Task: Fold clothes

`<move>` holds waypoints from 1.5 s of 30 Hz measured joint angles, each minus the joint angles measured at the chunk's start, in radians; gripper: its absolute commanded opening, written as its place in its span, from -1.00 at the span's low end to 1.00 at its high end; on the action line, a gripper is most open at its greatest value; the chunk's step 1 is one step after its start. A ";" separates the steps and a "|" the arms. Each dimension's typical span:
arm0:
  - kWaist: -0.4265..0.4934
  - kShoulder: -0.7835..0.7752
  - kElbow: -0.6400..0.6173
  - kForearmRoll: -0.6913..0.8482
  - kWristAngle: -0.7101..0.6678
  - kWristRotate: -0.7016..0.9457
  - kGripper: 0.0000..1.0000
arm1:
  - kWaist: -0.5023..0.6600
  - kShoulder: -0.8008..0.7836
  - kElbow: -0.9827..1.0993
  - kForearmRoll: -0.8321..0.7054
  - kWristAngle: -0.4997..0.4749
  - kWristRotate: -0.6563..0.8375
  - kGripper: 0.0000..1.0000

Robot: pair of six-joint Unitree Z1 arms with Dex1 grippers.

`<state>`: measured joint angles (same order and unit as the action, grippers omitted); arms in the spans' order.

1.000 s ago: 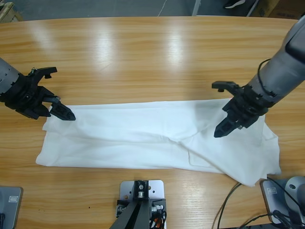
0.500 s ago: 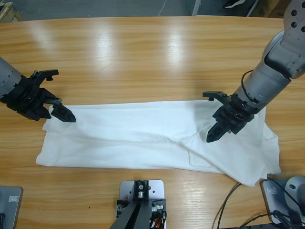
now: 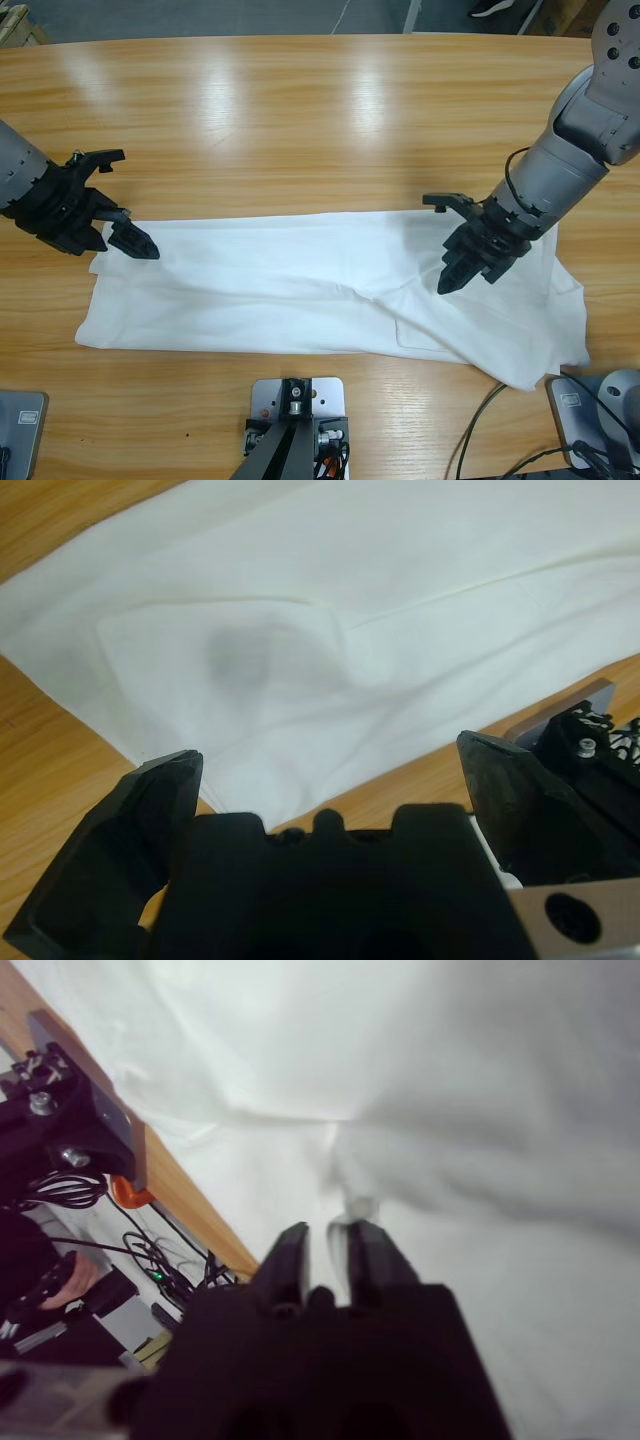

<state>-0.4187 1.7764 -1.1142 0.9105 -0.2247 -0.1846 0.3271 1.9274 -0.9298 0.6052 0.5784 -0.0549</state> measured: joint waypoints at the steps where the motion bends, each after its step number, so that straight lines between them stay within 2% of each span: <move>1: 0.000 0.001 0.000 0.000 0.000 0.000 1.00 | 0.000 0.000 -0.001 0.005 0.002 -0.002 -1.00; 7: -0.001 0.001 0.000 0.000 0.000 0.001 1.00 | 0.000 0.000 -0.040 0.054 -0.014 -0.025 -1.00; 8: -0.001 0.001 0.000 0.000 0.000 0.001 1.00 | 0.001 -0.001 -0.065 0.078 -0.037 -0.038 -0.91; 9: -0.002 0.001 0.000 0.000 0.000 0.001 1.00 | 0.001 -0.003 -0.095 0.111 -0.069 -0.053 0.01; 10: -0.002 0.001 0.000 0.000 0.000 0.001 1.00 | 0.001 -0.006 -0.123 0.140 -0.092 -0.064 0.47; 11: -0.002 0.001 0.000 0.000 0.000 0.001 1.00 | 0.001 -0.009 -0.143 0.159 -0.110 -0.070 0.56; 13: -0.003 0.001 0.000 0.000 0.000 0.001 1.00 | 0.001 -0.017 -0.159 0.181 -0.114 -0.076 0.66; 20: -0.003 0.001 0.000 0.000 0.000 0.003 1.00 | 0.001 -0.009 -0.161 0.193 -0.100 -0.084 0.66; 22: -0.003 0.001 0.000 0.000 0.000 0.003 1.00 | 0.001 0.003 -0.161 0.193 -0.100 -0.089 0.82; 28: -0.003 0.001 0.000 0.000 0.000 0.003 1.00 | 0.001 0.056 -0.161 0.193 -0.082 -0.118 0.79; 32: -0.003 0.001 0.000 0.000 0.000 0.003 1.00 | 0.001 0.102 -0.161 0.189 -0.052 -0.121 0.28; 34: -0.003 0.001 0.000 0.001 0.000 0.003 1.00 | 0.001 0.112 -0.161 0.189 -0.046 -0.121 0.17; 36: -0.003 0.001 0.000 0.001 0.000 0.003 1.00 | 0.001 0.118 -0.161 0.189 -0.038 -0.121 -0.03; 38: -0.003 0.001 0.000 0.000 0.000 0.003 1.00 | 0.001 0.122 -0.161 0.189 -0.026 -0.121 -0.48; 40: -0.003 0.001 0.000 0.001 0.000 0.003 1.00 | 0.001 0.126 -0.161 0.189 -0.014 -0.121 -0.76; 42: -0.003 0.001 0.000 0.001 0.000 0.003 1.00 | 0.001 0.129 -0.161 0.189 -0.002 -0.123 -0.79; 44: -0.003 0.001 0.000 0.001 0.000 0.003 1.00 | 0.001 0.130 -0.161 0.189 0.009 -0.127 -1.00; 45: -0.003 0.001 0.000 0.001 0.000 0.003 1.00 | 0.001 0.131 -0.161 0.190 0.013 -0.128 -1.00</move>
<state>-0.4217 1.7770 -1.1142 0.9110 -0.2247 -0.1817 0.3282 2.0583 -1.0907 0.7949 0.5917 -0.1829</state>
